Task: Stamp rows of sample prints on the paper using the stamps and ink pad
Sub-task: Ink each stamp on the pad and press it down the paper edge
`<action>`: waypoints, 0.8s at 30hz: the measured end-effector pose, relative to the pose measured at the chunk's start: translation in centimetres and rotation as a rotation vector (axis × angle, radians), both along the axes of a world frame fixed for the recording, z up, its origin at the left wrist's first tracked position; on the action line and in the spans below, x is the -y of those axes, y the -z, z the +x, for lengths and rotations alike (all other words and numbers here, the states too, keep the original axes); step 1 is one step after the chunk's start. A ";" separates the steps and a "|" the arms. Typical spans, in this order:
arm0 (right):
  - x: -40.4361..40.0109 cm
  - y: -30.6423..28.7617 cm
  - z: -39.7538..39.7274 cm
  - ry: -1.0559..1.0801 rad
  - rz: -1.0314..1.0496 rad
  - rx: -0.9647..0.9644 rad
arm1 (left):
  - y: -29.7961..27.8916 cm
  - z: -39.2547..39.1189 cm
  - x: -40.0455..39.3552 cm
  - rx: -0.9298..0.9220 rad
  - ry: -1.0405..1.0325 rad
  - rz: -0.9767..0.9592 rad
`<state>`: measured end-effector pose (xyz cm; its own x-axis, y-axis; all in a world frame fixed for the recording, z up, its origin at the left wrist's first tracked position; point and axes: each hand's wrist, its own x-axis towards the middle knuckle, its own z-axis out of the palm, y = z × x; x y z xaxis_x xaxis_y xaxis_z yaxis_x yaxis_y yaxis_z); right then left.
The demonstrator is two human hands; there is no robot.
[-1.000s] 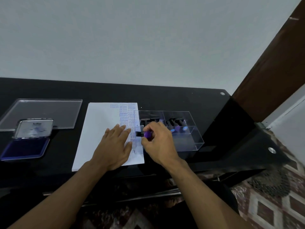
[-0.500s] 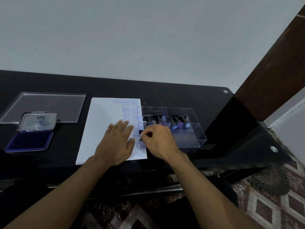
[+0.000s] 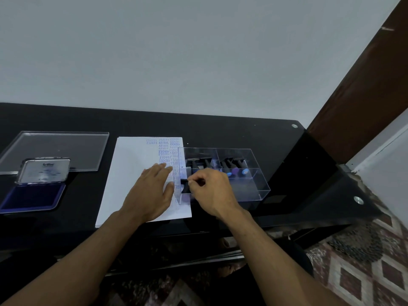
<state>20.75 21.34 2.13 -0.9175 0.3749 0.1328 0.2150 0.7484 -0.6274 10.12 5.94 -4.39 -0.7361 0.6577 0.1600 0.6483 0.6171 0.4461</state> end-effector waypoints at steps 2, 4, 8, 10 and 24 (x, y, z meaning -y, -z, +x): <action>-0.6 -0.2 0.4 0.028 -0.019 -0.047 | -0.8 0.0 -0.5 -0.008 -0.007 0.064; -1.4 -0.4 0.7 0.066 -0.028 -0.092 | -1.6 0.2 -1.4 -0.023 -0.003 0.111; -3.8 -0.7 1.1 0.161 0.014 -0.117 | -3.1 0.7 -3.6 -0.068 0.064 0.161; -5.4 -0.9 1.2 0.207 0.058 -0.094 | -3.5 0.9 -4.7 -0.108 0.110 0.176; -12.5 -0.5 0.1 0.149 0.435 0.337 | -3.6 -1.1 -12.3 -0.135 0.196 -0.030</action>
